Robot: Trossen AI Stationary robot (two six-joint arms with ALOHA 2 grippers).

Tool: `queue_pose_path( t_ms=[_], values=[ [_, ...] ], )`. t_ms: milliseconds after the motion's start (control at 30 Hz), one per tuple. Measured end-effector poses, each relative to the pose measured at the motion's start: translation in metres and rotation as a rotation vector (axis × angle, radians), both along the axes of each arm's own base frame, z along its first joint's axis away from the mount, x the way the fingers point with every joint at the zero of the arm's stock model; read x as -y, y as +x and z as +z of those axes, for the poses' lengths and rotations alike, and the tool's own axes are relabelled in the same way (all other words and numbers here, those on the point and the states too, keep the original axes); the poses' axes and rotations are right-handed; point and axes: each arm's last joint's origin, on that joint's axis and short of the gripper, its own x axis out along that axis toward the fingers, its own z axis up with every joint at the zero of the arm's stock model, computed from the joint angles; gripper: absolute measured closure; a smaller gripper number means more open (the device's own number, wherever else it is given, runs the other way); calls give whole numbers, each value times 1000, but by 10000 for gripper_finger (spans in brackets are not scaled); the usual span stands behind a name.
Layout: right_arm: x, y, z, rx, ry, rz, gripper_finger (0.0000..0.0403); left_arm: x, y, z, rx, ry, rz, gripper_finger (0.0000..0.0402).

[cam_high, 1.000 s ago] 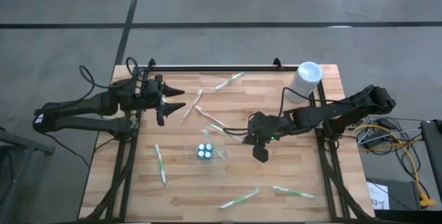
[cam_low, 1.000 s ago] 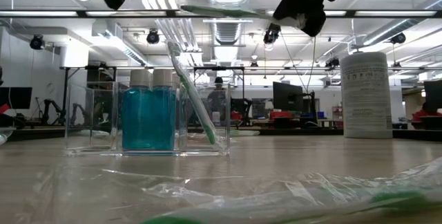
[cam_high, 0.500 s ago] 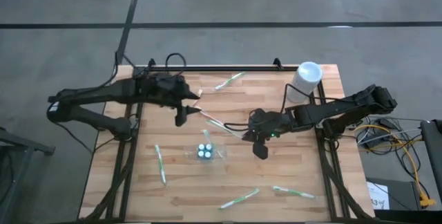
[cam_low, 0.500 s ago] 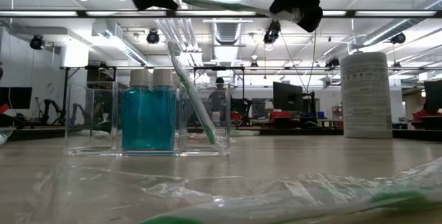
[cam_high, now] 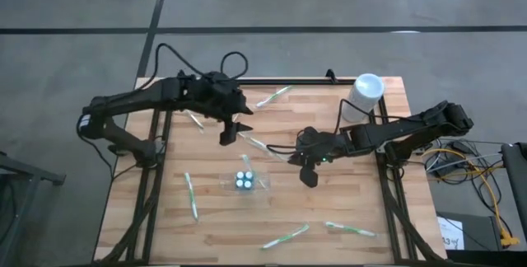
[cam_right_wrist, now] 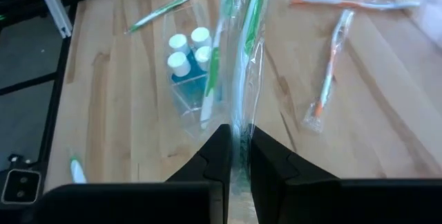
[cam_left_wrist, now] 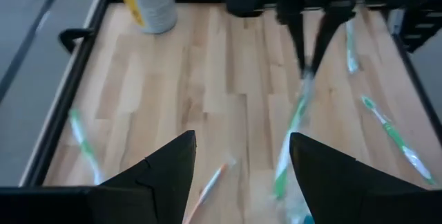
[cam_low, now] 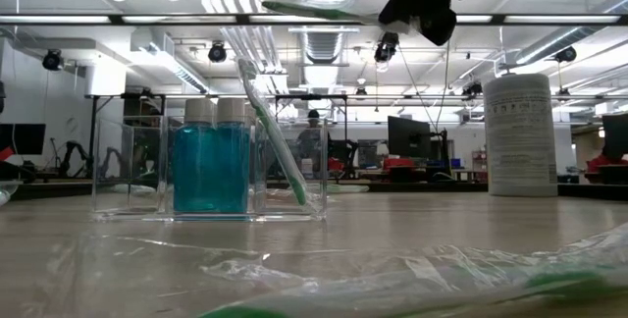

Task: Pick & Place toothbrushing station
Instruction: Put the green toothbrush into the transparent organizer

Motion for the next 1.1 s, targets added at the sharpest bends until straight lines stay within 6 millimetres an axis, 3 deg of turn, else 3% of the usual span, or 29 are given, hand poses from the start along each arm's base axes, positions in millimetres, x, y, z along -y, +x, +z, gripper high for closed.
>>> queue_pose_path(
  t_ms=[167, 467, 1100],
  values=[
    [1, 2, 7, 21, 3, -9, 374, -2, 18, -13, -57, -17, -23, 162],
    [3, 0, 22, -25, -33, -37, 374, -2, 20, -40, -295, -54, -22, 162],
    [6, -1, 45, -23, -88, -46, 374, -2, 18, -41, -317, -59, -22, 162]
  ],
)
